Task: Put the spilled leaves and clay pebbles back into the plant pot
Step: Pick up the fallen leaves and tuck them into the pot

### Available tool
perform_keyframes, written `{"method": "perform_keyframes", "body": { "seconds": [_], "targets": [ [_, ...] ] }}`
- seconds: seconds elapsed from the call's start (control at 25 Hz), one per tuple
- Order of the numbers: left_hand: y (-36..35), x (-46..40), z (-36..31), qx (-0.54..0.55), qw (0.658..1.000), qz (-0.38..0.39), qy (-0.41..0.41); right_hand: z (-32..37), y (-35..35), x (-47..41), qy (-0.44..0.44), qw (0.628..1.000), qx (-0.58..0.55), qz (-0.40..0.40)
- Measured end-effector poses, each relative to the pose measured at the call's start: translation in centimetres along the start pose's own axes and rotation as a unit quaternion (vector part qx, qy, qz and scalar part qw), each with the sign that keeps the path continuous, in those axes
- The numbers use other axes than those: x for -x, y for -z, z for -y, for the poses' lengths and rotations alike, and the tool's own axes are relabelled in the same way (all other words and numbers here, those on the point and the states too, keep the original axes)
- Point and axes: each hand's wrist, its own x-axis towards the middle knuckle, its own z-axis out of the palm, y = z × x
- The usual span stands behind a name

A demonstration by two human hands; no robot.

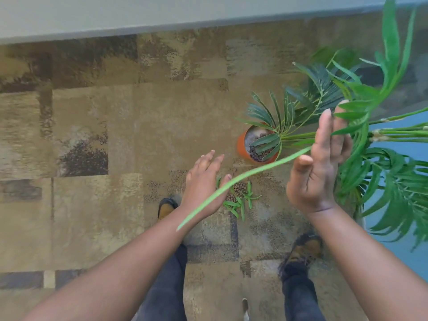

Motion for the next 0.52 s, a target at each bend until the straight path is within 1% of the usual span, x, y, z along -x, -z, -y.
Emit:
{"method": "perform_keyframes", "body": {
  "seconds": [0.12, 0.28, 0.36, 0.44, 0.52],
  "targets": [
    [0.0, 0.2, -1.6, 0.019, 0.999, 0.005, -0.035, -0.2, 0.3, -1.3, 0.009, 0.999, 0.011, -0.031],
    [-0.5, -1.7, -6.9, 0.065, 0.986, 0.04, -0.15, -1.9, 2.3, -1.3, 0.022, 0.996, 0.032, -0.079],
    [-0.8, -3.8, -11.3, 0.078, 0.972, 0.052, -0.217, -3.4, 3.9, -2.0, -0.006, 0.992, 0.047, -0.121],
    [-1.3, -6.1, -16.2, 0.061, 0.961, 0.07, -0.261, -4.7, 5.5, -3.1, -0.042, 0.983, 0.049, -0.173],
    [-2.0, -8.0, -20.7, 0.05, 0.951, 0.097, -0.289, -6.1, 7.2, -3.8, -0.114, 0.962, 0.053, -0.243]
  ]
}}
